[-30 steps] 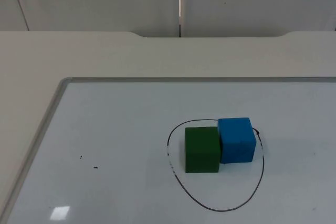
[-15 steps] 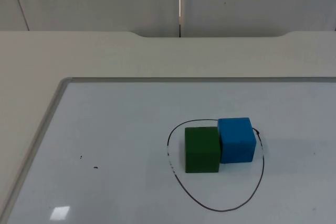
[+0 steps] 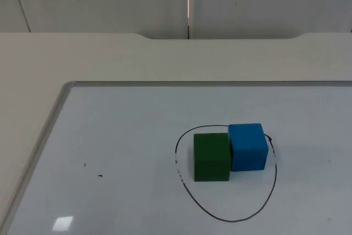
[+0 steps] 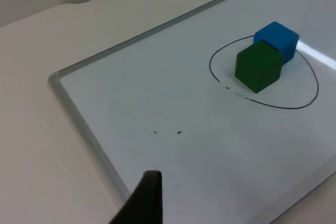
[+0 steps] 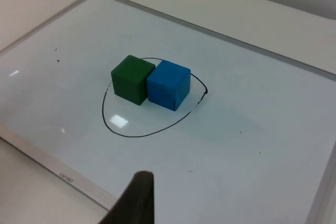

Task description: Push the two cubes into the marked area.

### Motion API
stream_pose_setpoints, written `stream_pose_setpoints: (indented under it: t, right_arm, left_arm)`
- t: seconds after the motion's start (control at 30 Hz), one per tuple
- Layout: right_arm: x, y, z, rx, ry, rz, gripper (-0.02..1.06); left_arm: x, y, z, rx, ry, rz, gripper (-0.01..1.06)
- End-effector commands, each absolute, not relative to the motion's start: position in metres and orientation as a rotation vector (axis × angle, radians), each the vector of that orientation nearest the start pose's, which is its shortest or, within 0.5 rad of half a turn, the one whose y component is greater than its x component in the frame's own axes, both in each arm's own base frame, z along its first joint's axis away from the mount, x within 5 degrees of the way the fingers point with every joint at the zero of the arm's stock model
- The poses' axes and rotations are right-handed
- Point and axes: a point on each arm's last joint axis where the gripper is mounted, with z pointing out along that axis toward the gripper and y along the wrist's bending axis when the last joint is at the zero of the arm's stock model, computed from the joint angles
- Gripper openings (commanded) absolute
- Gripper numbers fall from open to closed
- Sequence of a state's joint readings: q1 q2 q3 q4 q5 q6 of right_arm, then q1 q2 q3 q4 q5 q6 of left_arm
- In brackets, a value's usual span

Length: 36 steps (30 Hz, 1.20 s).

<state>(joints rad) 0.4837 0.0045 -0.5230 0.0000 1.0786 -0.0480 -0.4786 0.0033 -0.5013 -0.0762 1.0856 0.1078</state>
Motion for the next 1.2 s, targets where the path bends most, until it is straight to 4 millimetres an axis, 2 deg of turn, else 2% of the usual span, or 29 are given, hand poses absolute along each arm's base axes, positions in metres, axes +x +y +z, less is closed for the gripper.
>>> stream_pose_setpoints:
  t: [0.0,0.37,0.63,1.17]
  right_arm:
    - [-0.0067,-0.0035,0.2802,-0.541,1.985,0.271,1.05]
    - [-0.0069,-0.003,0.2802,-0.533,1.988,0.282,1.05]
    - [-0.0072,-0.0022,0.2802,-0.423,2.009,0.214,1.05]
    - [-0.0075,-0.0006,0.2804,-0.203,2.036,0.08,1.05]
  left_arm:
    - [-0.0072,-0.0028,0.2754,0.559,1.997,-0.286,1.05]
    - [-0.0065,-0.0043,0.2754,0.337,2.037,-0.152,1.05]
    - [-0.0058,-0.005,0.2754,0.197,2.052,-0.065,1.05]
    - [-0.0054,-0.0046,0.2753,0.131,2.058,-0.015,1.05]
